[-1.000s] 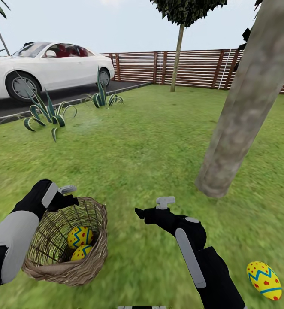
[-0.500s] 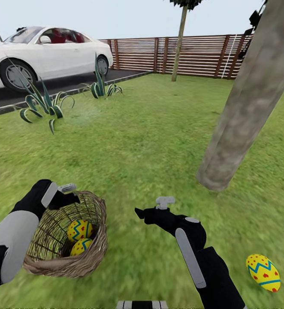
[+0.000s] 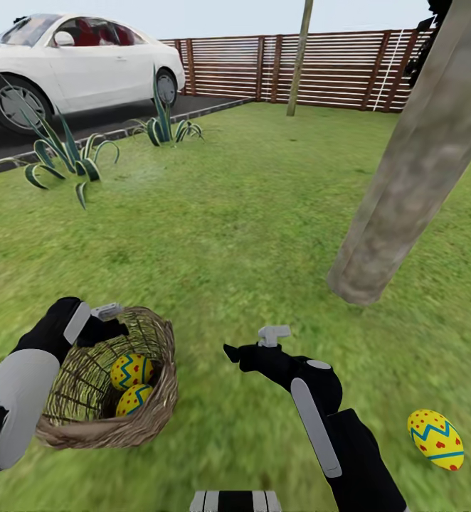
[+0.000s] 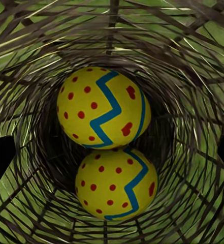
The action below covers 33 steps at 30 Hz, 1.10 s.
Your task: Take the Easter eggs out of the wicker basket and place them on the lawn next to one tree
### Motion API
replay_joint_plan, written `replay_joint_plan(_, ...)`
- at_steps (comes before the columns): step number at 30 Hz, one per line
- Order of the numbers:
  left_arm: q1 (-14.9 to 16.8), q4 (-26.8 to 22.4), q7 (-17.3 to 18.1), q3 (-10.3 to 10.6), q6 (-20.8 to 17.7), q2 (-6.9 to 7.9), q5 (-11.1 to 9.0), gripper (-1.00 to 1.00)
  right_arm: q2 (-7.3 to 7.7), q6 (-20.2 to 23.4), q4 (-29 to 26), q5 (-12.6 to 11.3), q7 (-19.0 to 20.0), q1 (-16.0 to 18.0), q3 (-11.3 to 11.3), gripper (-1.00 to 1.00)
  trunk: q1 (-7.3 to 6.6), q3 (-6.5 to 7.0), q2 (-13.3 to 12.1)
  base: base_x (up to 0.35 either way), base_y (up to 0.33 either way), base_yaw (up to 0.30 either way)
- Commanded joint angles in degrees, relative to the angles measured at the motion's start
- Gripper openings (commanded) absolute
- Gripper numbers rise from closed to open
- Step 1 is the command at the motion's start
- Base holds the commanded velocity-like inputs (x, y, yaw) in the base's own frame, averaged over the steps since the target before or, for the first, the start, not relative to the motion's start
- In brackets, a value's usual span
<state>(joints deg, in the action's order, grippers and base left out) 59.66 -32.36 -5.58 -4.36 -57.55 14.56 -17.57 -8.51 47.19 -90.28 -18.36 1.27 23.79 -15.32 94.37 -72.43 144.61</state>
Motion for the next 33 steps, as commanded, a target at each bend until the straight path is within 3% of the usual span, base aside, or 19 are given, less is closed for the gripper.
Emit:
replay_joint_plan(1, 0.02, -0.07, -0.58, -0.11, -0.21, 0.00, -0.63, 1.00, -0.02, 0.27, -0.07, 0.09, 0.13, 0.03, 0.03, 1.00, 0.01, -0.27, 0.04, 0.000, 0.000, 0.000)
replay_joint_plan(5, 0.02, -0.14, -0.53, -0.10, -0.15, 0.02, -0.63, 1.00, -0.06, 0.33, -0.39, 0.12, 0.12, 0.03, -0.10, 1.00, 0.11, -1.16, 0.09, 0.000, 0.000, 0.000)
replay_joint_plan(11, 0.02, -1.29, -0.50, -0.11, -0.26, 0.03, -0.63, 1.00, -0.11, 0.50, -0.49, 0.16, 0.06, 0.03, -0.06, 1.00, 0.11, -1.16, 0.09, 0.000, 0.000, 0.000)
replay_joint_plan(28, 0.02, -3.86, 0.36, -0.04, -0.77, 1.18, -0.57, 1.00, -0.26, 0.67, -0.51, 0.17, 0.05, 0.12, 0.03, 1.00, 0.47, -4.26, 0.28, 0.000, 0.000, 0.000)
replay_joint_plan(33, 0.02, -3.92, 1.00, -0.03, -0.93, 1.62, -0.54, 1.00, -0.33, 0.63, -0.51, 0.13, 0.05, 0.12, 0.03, 1.00, 0.47, -4.26, 0.28, 0.000, 0.000, 0.000)
